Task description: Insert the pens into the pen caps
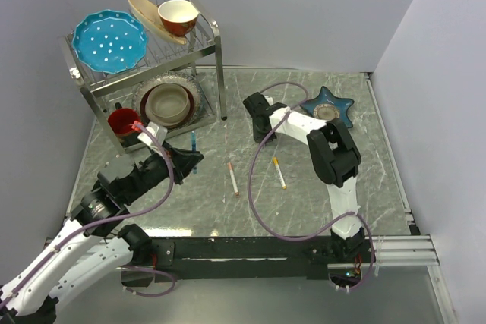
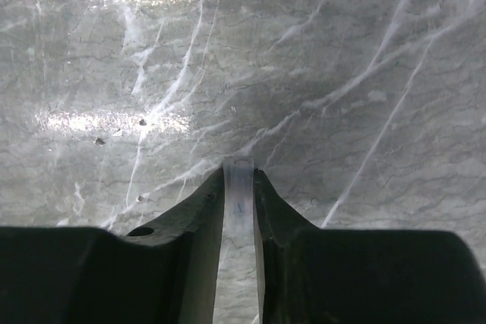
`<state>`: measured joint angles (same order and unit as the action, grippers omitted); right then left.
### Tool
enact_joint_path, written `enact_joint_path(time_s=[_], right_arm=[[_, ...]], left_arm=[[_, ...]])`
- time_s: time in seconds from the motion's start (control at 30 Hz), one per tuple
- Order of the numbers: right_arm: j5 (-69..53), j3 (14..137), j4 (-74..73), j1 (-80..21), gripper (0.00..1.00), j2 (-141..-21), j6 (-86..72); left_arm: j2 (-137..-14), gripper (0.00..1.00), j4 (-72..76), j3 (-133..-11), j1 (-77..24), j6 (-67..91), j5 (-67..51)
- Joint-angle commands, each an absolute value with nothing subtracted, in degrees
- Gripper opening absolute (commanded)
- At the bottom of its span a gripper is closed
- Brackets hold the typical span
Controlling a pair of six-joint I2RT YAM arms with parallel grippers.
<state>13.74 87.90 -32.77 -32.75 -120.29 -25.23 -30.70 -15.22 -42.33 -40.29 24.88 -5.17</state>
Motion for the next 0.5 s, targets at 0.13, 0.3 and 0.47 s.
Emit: enact_joint_path(time_s=[0.13, 0.3, 0.47], right_arm=[[13.8, 83.4, -31.0, -33.5, 0.09, -116.9, -23.2], [11.6, 75.9, -27.0, -33.5, 0.07, -112.0, -24.0], [10.2, 67.6, -22.8, -33.9, 0.07, -105.7, -25.3]], left_arm=[[-34.9, 0.01, -11.5, -41.1, -40.2, 29.3, -11.3], [-38.3, 0.01, -5.4, -36.0, -40.2, 36.7, -16.2], [-41.8, 0.01, 1.6, -29.9, -41.3, 41.8, -17.5]])
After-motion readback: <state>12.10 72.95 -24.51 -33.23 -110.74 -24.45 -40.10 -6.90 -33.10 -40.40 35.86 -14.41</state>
